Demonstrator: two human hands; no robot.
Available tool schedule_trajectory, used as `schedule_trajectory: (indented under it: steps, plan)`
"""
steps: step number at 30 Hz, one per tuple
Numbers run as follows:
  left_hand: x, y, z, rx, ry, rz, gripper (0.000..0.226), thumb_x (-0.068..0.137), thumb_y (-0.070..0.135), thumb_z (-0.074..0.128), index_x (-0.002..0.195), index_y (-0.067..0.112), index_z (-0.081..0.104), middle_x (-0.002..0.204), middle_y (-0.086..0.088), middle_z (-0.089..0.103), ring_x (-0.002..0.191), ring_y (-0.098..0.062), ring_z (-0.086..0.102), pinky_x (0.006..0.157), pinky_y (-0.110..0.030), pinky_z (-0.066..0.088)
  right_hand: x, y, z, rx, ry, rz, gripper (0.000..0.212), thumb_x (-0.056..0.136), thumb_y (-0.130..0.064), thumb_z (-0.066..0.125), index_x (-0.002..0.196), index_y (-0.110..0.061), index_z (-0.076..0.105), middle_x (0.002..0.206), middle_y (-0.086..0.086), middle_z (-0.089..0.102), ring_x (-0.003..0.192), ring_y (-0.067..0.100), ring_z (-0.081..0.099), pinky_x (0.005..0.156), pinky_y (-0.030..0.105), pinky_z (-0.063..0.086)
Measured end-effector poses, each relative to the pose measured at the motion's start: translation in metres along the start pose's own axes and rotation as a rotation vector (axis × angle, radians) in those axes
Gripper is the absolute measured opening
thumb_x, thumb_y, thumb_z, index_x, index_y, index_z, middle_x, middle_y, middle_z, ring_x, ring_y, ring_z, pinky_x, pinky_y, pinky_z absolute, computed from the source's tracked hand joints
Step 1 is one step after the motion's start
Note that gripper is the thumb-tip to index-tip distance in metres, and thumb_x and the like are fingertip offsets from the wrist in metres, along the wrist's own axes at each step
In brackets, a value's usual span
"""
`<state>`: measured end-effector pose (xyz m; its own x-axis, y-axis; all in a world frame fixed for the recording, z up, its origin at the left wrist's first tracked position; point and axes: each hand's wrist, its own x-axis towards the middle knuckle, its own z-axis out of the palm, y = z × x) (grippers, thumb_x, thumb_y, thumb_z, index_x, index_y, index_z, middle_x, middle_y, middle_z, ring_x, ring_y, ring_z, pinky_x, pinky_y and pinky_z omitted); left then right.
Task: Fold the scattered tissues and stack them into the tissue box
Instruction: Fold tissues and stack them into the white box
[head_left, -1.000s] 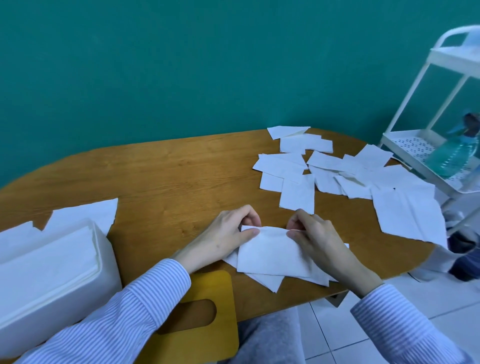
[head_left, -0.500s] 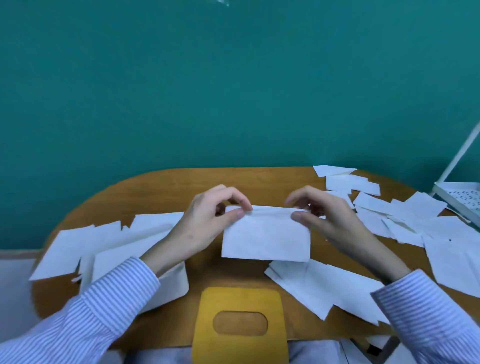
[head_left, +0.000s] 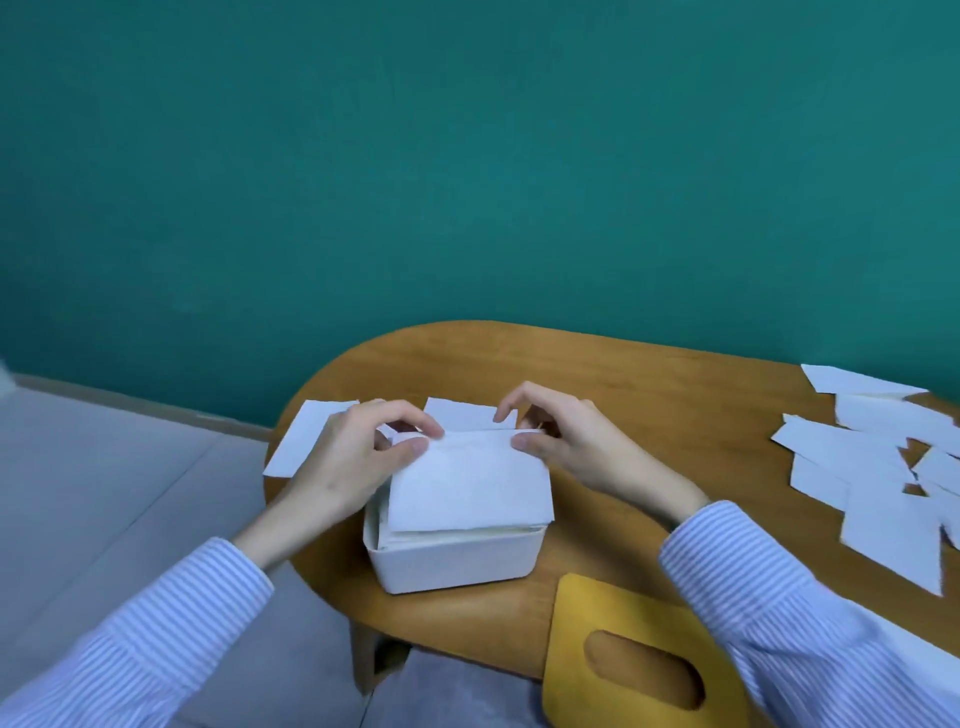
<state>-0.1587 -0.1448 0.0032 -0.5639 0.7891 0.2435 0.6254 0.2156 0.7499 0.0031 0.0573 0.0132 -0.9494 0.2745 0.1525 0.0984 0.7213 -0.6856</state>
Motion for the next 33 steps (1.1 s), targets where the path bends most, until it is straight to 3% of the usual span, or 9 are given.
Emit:
schedule_trajectory:
  steps: [4,8,10,13,17,21,26,30,33]
  plan:
    - [0.000,-0.023,0.006,0.074,0.000,-0.067,0.024,0.092,0.016,0.069,0.088,0.039,0.073,0.098,0.011,0.069,0.067,-0.005,0.052,0.069,-0.024,0.045,0.015,0.005,0.019,-0.037,-0.004,0.052,0.021,0.095,-0.017,0.060,0.105,-0.035,0.057,0.080,-0.009,0.060,0.067,0.006,0.050,0.064,0.021,0.040]
    - [-0.005,-0.032,0.007,0.176,-0.021,-0.040,0.023,0.094,0.019,0.066,0.096,0.041,0.072,0.099,0.009,0.062,0.082,-0.001,0.053,0.075,-0.020,0.039,0.011,0.012,0.032,-0.150,0.005,0.048,0.027,0.095,-0.022,0.061,0.119,-0.034,0.056,0.102,-0.008,0.060,0.088,0.005,0.050,0.080,0.026,0.042]
    - [-0.010,-0.031,0.007,0.298,-0.004,0.024,0.019,0.096,0.027,0.065,0.110,0.039,0.072,0.115,0.013,0.058,0.105,-0.002,0.050,0.089,-0.025,0.037,0.001,0.016,0.031,-0.344,0.047,-0.034,0.034,0.096,-0.035,0.061,0.128,-0.038,0.052,0.118,-0.014,0.055,0.101,0.007,0.044,0.089,0.029,0.039]
    - [-0.019,-0.022,0.006,0.405,-0.084,0.116,0.036,0.098,0.042,0.058,0.134,0.037,0.062,0.145,0.020,0.048,0.134,-0.004,0.039,0.110,-0.033,0.032,-0.014,0.012,0.026,-0.493,-0.010,-0.107,0.042,0.097,-0.051,0.049,0.138,-0.043,0.046,0.141,-0.023,0.046,0.124,0.006,0.043,0.099,0.033,0.035]
    - [-0.021,-0.017,0.016,0.424,-0.303,0.119,0.052,0.099,0.048,0.055,0.149,0.040,0.042,0.156,0.023,0.032,0.145,0.002,0.030,0.120,-0.030,0.028,-0.020,0.005,0.035,-0.618,-0.218,-0.114,0.052,0.098,-0.059,0.034,0.148,-0.044,0.035,0.157,-0.016,0.031,0.143,0.002,0.027,0.114,0.032,0.018]
    - [-0.016,-0.016,0.023,0.559,-0.374,0.089,0.054,0.099,0.051,0.053,0.150,0.042,0.040,0.156,0.024,0.031,0.145,0.000,0.030,0.116,-0.031,0.029,-0.011,-0.001,0.041,-0.733,-0.300,-0.034,0.050,0.099,-0.054,0.042,0.147,-0.045,0.033,0.159,-0.017,0.027,0.146,0.005,0.026,0.118,0.038,0.008]
    - [-0.006,-0.016,0.027,0.690,-0.468,0.063,0.052,0.099,0.055,0.050,0.149,0.043,0.041,0.157,0.021,0.035,0.141,-0.010,0.041,0.111,-0.032,0.030,0.007,-0.003,0.041,-0.792,-0.429,0.038,0.047,0.095,-0.054,0.050,0.141,-0.050,0.041,0.154,-0.019,0.036,0.140,0.010,0.034,0.119,0.040,0.009]
    - [-0.002,-0.011,0.028,0.771,-0.518,0.054,0.053,0.100,0.056,0.047,0.150,0.042,0.039,0.158,0.018,0.035,0.142,-0.014,0.041,0.112,-0.035,0.030,0.014,-0.003,0.047,-0.827,-0.418,0.007,0.040,0.094,-0.051,0.054,0.134,-0.045,0.050,0.144,-0.016,0.050,0.133,0.015,0.045,0.116,0.040,0.012]
    - [0.003,-0.005,0.028,0.816,-0.555,0.057,0.052,0.100,0.055,0.046,0.150,0.040,0.040,0.158,0.013,0.037,0.143,-0.016,0.039,0.113,-0.036,0.032,0.007,0.002,0.042,-0.702,-0.386,0.005,0.047,0.094,-0.051,0.055,0.140,-0.045,0.046,0.152,-0.017,0.041,0.137,0.013,0.040,0.116,0.035,0.015]
